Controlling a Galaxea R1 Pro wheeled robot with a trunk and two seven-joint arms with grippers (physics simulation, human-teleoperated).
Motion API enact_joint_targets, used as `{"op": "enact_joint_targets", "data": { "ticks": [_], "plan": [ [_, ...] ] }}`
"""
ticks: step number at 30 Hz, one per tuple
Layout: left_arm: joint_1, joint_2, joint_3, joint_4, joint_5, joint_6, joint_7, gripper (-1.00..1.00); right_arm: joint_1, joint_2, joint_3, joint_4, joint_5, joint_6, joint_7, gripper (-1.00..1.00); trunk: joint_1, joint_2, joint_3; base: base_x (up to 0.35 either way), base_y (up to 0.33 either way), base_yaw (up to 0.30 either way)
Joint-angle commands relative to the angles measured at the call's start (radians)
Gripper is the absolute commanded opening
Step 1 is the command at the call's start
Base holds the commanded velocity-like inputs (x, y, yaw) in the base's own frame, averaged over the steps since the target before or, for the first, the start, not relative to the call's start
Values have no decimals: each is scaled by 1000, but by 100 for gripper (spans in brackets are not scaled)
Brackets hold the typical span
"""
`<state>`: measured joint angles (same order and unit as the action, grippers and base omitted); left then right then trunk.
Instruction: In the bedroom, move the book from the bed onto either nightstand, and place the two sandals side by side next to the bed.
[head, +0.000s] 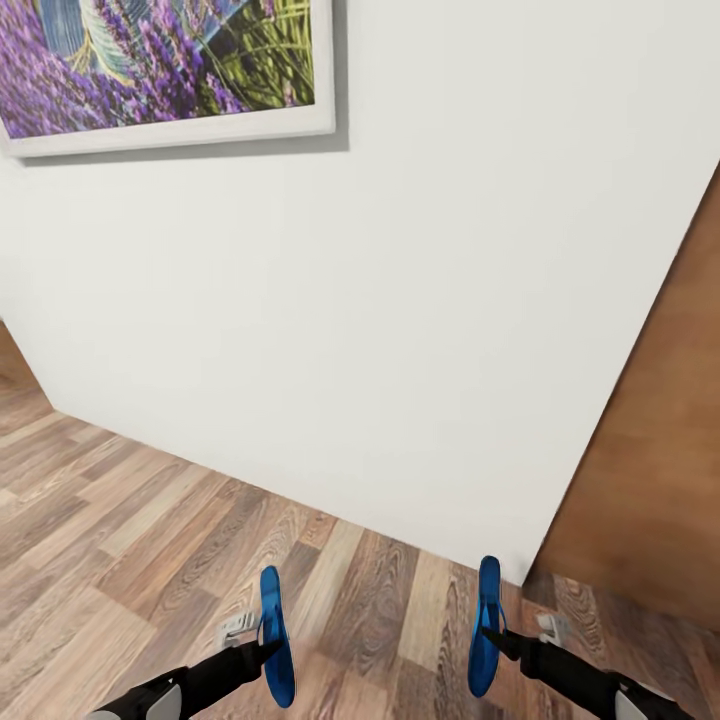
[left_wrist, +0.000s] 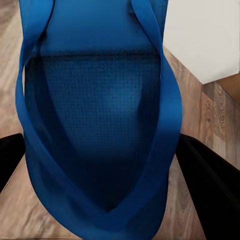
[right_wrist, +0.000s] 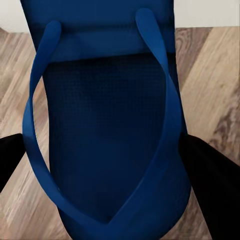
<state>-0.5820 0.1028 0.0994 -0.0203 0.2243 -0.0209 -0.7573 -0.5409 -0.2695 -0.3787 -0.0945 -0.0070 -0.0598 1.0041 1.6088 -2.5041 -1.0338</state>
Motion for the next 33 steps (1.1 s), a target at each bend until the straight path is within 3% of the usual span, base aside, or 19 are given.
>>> {"op": "enact_joint_targets", "data": {
  "ticks": [1, 33],
  "plan": [
    [-1, 0, 8, 2, -5, -2, -4, -100, 0, 0, 1, 1, -1, -6, 2, -100, 0, 0, -1, 0, 0, 262],
    [-1, 0, 8, 2, -5, -2, -3, -100, -1, 0, 1, 1, 1, -6, 2, -100, 0, 0, -1, 0, 0, 262]
  ]
}}
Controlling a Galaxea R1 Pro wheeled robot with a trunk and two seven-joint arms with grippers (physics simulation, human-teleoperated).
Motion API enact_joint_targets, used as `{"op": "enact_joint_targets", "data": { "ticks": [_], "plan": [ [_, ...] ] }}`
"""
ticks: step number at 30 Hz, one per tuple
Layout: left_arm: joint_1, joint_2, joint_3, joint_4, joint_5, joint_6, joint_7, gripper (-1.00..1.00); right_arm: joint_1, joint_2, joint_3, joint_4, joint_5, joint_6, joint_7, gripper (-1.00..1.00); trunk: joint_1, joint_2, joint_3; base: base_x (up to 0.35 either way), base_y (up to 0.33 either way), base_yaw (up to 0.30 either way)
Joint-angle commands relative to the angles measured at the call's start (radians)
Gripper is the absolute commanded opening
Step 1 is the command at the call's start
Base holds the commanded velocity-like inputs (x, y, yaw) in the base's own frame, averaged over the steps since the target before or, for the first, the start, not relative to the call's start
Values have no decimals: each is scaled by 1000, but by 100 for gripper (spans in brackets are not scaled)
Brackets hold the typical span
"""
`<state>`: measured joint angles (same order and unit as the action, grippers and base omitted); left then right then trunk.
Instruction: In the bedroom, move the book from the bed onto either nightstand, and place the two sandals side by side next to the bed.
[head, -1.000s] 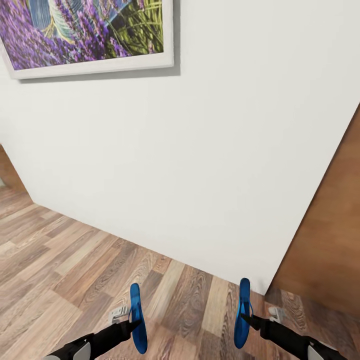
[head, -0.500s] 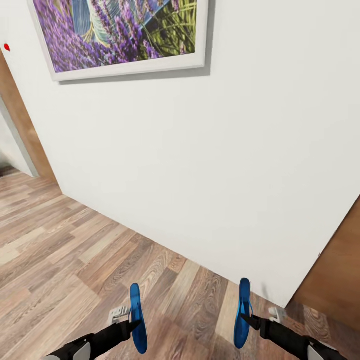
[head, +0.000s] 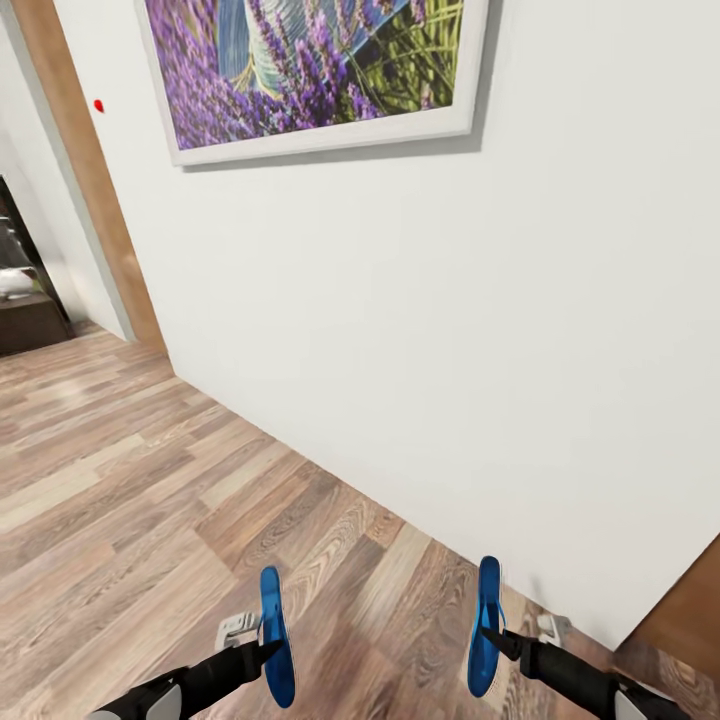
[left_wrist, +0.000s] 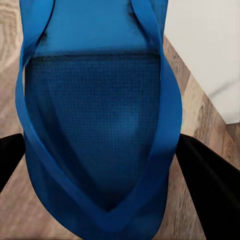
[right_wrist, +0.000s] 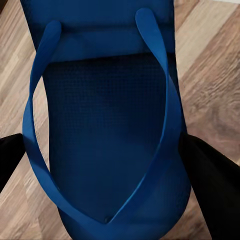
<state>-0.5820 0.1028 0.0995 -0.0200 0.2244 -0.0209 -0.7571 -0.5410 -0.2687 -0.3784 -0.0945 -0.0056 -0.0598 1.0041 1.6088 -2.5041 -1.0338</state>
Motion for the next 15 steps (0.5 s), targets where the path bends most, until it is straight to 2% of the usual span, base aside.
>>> {"op": "enact_joint_targets", "data": {
  "ticks": [1, 15],
  "plan": [
    [-1, -1, 8, 2, -5, -2, -4, -100, 0, 0, 1, 1, -1, -6, 2, -100, 0, 0, -1, 0, 0, 259],
    [-1, -2, 8, 2, -5, -2, -4, -100, 0, 0, 1, 1, -1, -6, 2, -100, 0, 0, -1, 0, 0, 259]
  ]
}}
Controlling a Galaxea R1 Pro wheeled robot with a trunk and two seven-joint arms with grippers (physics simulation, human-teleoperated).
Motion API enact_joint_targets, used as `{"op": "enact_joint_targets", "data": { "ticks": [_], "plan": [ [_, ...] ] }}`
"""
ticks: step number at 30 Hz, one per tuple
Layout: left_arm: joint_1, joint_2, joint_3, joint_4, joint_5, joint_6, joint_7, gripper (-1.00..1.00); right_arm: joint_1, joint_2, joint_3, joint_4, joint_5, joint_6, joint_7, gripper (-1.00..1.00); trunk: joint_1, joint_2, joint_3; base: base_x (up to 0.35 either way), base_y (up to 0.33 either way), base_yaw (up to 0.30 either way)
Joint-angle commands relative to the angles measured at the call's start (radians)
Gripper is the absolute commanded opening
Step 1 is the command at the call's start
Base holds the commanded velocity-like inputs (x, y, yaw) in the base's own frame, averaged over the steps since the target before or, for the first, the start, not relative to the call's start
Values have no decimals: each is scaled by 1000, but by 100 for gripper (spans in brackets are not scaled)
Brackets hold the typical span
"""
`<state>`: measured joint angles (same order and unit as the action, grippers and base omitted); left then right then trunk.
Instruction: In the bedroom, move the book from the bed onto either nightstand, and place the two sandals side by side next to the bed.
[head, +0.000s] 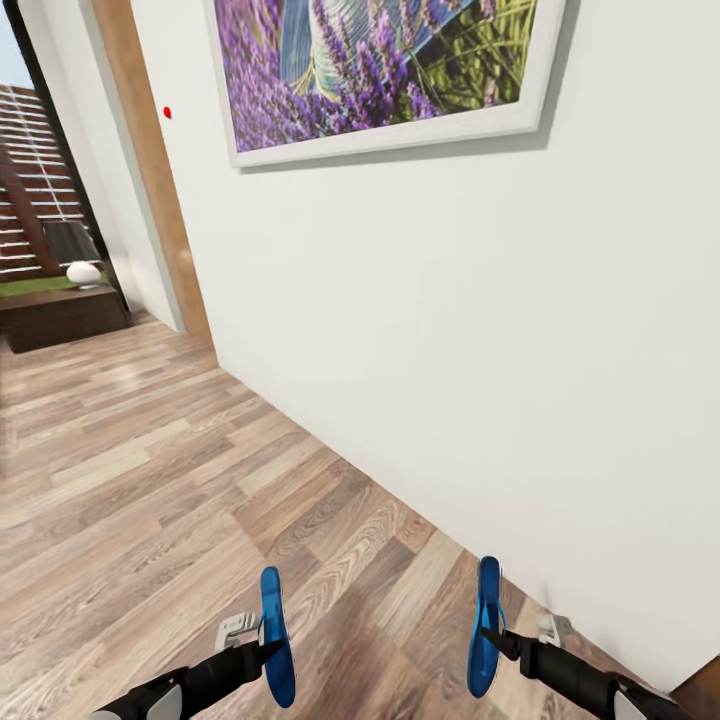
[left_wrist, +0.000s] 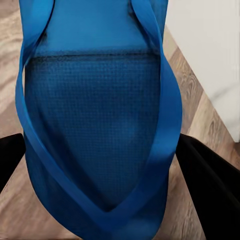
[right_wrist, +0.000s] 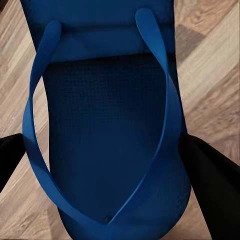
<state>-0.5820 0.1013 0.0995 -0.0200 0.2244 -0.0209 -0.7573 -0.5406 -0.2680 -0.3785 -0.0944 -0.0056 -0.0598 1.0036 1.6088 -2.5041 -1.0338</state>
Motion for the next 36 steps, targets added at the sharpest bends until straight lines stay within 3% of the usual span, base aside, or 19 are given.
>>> {"op": "enact_joint_targets", "data": {
  "ticks": [1, 30, 36],
  "plan": [
    [-1, 0, 8, 2, -5, -2, -4, -100, -1, 0, 1, 1, -1, -6, 2, -100, 0, 0, -1, 0, 0, 259],
    [-1, 0, 8, 2, -5, -2, -3, -100, -1, 0, 1, 2, 0, -6, 1, -100, 0, 0, -1, 0, 0, 258],
    [-1, 1, 8, 1, -5, -2, -3, -100, 0, 1, 3, 3, 5, -6, 0, -100, 0, 0, -1, 0, 0, 76]
  ]
}}
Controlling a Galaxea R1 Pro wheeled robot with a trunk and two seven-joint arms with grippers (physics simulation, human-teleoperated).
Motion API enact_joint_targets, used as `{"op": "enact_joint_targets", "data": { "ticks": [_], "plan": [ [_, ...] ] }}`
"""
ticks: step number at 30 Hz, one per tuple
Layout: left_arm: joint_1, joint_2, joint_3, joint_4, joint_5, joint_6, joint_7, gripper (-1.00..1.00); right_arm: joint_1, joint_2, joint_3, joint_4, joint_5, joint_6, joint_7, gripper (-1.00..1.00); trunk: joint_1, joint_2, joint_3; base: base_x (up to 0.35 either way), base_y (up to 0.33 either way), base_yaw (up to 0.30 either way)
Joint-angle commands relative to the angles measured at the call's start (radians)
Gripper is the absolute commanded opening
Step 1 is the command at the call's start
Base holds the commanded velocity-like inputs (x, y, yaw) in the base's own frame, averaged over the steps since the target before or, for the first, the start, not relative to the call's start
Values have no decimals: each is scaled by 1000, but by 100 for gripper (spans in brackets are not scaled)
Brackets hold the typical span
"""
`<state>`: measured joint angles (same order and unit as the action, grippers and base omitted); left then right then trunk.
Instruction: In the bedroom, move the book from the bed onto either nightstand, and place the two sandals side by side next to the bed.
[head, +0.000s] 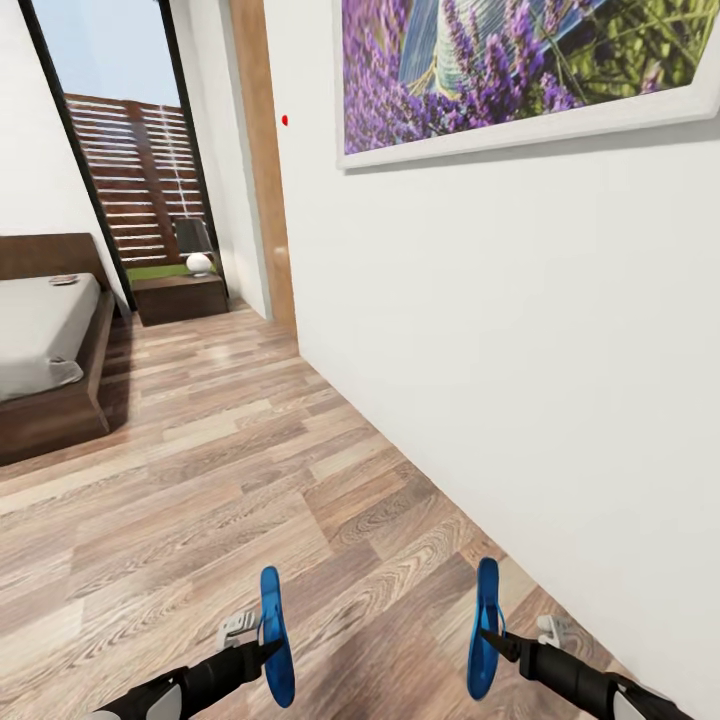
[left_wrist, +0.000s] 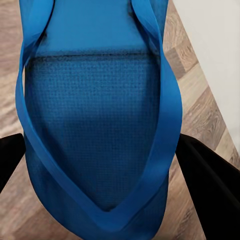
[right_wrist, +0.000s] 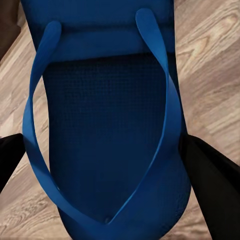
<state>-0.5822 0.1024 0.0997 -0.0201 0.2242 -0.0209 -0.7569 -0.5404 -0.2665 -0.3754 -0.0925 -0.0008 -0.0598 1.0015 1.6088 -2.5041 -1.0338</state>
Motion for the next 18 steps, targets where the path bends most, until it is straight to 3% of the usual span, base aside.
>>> {"op": "enact_joint_targets", "data": {
  "ticks": [1, 2, 5, 11, 18],
  "plan": [
    [-1, 1, 8, 1, -5, -2, -4, -100, -1, 0, 0, 1, 10, -6, 1, -100, 0, 0, -1, 0, 0, 10],
    [-1, 1, 9, 0, -5, -4, -3, -100, -1, 1, 1, 2, 44, -6, -4, -100, 0, 0, -1, 0, 0, 4],
    [-1, 2, 9, 1, -5, -21, -3, -100, -1, 2, 1, 2, 96, -6, -70, -100, 0, 0, -1, 0, 0, 1],
    [-1, 3, 9, 0, -5, -45, -2, -100, -1, 1, 1, 2, 113, -6, -123, -100, 0, 0, -1, 0, 0, 0],
    [-1, 3, 9, 0, -5, -47, -2, -100, -1, 1, 1, 2, 115, -6, -127, -100, -3, 1, 26, 0, 0, 0]
  ]
}}
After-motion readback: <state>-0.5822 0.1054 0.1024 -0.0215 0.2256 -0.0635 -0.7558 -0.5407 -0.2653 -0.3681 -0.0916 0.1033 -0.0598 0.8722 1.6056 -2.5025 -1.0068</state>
